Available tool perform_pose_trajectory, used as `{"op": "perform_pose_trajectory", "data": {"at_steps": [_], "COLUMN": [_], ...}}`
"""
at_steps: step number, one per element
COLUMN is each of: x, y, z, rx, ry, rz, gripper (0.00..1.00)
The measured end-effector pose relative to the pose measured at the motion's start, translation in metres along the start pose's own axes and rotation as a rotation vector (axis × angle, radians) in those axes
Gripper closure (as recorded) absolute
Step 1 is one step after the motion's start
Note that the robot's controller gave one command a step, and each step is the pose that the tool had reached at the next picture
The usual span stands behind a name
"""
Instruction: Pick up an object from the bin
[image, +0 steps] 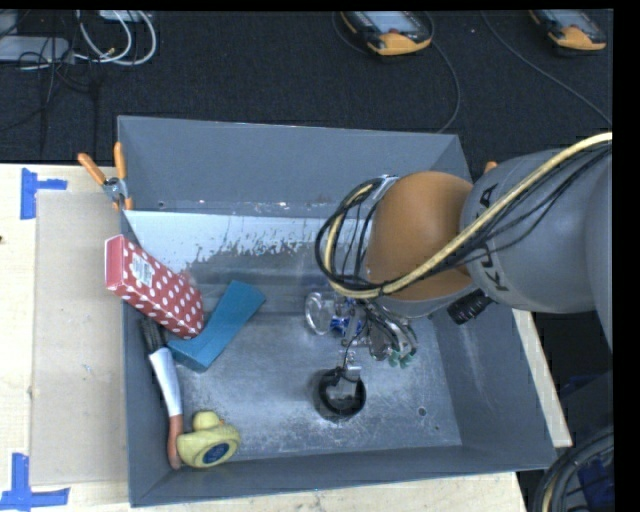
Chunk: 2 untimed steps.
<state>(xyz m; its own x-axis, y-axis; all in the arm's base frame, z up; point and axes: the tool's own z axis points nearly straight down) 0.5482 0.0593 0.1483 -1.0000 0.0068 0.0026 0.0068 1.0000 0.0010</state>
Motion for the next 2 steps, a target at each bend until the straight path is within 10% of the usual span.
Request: {"op": "perform_pose_trajectory", "data": {"at_steps": [2], "x": [-0.002], "y": [-0.032], "z": [0.022], "rx": [-0.003], "ry": [-0.004], "rz": [-0.049], "gripper": [0.0]}}
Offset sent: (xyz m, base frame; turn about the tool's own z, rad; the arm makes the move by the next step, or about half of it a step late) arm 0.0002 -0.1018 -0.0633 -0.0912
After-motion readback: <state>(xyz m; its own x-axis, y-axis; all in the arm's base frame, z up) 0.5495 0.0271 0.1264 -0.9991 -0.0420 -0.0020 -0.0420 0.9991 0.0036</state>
